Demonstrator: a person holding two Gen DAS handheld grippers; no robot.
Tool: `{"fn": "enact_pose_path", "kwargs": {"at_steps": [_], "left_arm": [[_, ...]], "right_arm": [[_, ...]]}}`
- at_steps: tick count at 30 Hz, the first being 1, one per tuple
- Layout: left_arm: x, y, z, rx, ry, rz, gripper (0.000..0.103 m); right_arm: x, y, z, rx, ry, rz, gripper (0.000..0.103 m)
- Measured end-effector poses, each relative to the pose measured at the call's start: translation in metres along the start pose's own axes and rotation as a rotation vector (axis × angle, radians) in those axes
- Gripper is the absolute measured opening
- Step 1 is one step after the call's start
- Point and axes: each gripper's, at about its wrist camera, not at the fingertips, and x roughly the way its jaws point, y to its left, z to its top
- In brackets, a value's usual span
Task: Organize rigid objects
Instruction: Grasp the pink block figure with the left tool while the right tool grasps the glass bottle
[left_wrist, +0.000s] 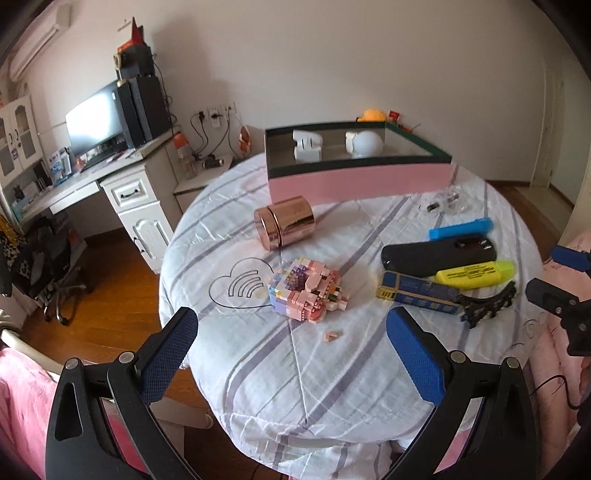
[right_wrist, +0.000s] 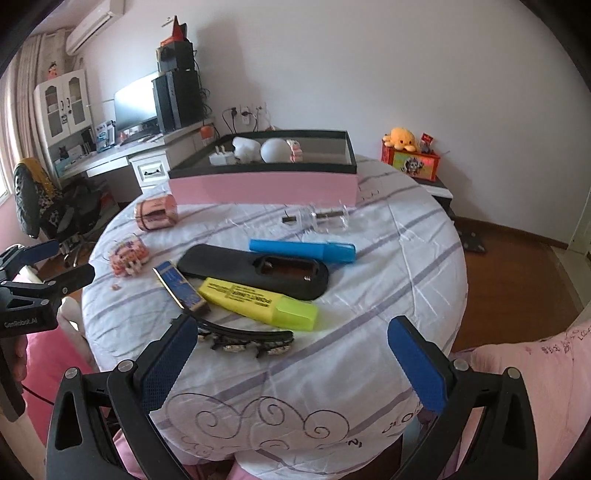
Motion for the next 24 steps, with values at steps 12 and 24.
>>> {"fn": "enact_pose_path", "kwargs": {"at_steps": [12, 24], "left_arm": [[0.066, 0.012, 0.008, -0.065, 0.095, -0.027, 0.103], [0.072, 0.005, 0.014, -0.021, 0.056, -0.148, 0.058]], "right_arm": [[0.03, -0.019, 0.018, 0.038, 0.026, 0.008, 0.103], [0.06, -0.031, 0.052, 0.022, 0.026, 0.006, 0.103]]}}
